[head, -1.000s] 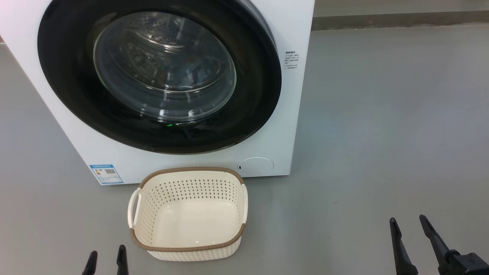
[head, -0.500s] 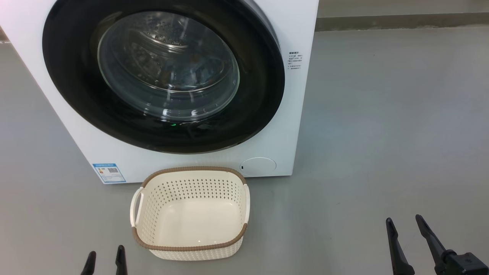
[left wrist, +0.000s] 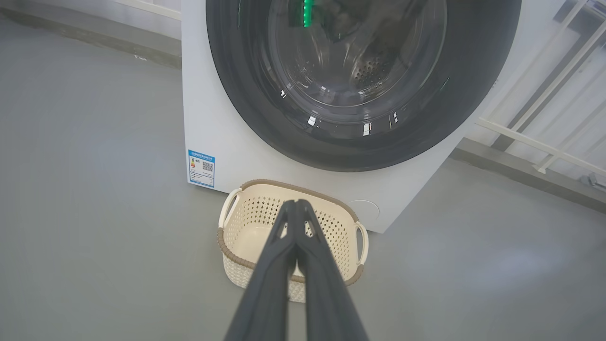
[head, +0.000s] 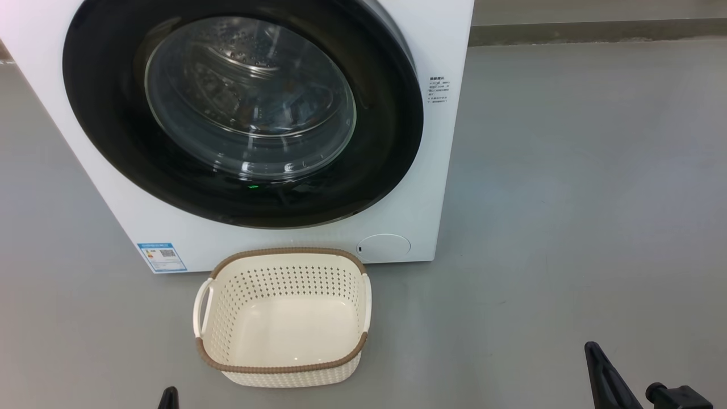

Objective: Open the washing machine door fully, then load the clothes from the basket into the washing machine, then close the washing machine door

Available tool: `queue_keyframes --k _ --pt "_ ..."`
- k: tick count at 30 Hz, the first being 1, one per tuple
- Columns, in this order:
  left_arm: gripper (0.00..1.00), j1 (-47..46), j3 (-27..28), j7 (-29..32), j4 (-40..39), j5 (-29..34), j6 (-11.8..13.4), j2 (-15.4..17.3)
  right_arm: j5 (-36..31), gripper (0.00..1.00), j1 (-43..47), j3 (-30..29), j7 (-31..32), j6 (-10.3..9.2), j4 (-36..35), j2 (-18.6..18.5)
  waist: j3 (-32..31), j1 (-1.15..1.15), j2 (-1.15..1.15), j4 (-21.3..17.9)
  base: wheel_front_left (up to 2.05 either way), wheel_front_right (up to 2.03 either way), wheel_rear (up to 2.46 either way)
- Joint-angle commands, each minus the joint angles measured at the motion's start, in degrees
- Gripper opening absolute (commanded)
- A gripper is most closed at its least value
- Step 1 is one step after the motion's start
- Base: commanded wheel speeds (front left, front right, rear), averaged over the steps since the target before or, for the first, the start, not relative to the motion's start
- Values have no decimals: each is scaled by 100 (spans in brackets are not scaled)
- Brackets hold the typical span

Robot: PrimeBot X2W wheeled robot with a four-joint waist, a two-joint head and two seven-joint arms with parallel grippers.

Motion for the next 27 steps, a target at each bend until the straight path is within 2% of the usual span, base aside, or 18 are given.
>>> queue_keyframes --k 1,3,8,27 --pt "0 -59 25 19 -101 -133 2 77 178 0 -56 -3 28 0 -113 -11 -3 8 0 -5 0 0 0" --pt "0 -81 28 47 -96 -254 2 85 317 0 -75 -3 62 0 -105 -13 -8 13 0 -12 0 0 0" --pt "0 -151 33 117 -67 -552 1 102 660 0 -135 -2 145 0 -68 -18 9 1 0 -27 0 0 0" --pt "0 -417 69 396 35 -1681 -4 157 1976 0 -364 -5 469 1 61 -35 31 0 0 -85 0 0 0"
